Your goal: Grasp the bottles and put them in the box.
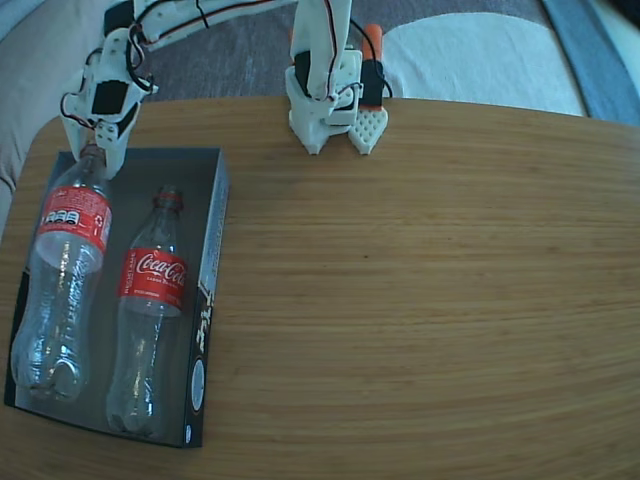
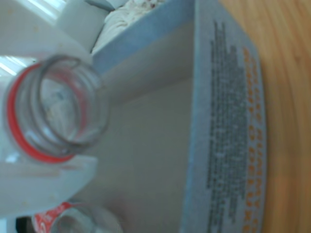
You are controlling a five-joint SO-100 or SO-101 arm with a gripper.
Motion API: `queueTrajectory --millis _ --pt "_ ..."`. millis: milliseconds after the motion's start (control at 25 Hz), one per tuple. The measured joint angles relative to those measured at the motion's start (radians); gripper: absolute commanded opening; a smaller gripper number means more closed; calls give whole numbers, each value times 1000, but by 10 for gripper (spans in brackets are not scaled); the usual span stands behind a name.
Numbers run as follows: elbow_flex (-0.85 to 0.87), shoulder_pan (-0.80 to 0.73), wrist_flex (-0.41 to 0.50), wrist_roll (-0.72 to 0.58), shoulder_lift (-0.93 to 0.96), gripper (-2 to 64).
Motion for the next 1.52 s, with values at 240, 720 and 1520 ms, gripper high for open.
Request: queueTrajectory --millis 240,720,1520 --pt "38 26 -18 0 0 -3" --pt "92 31 -123 0 -2 -3" --pt "187 29 -193 -101 -2 -3"
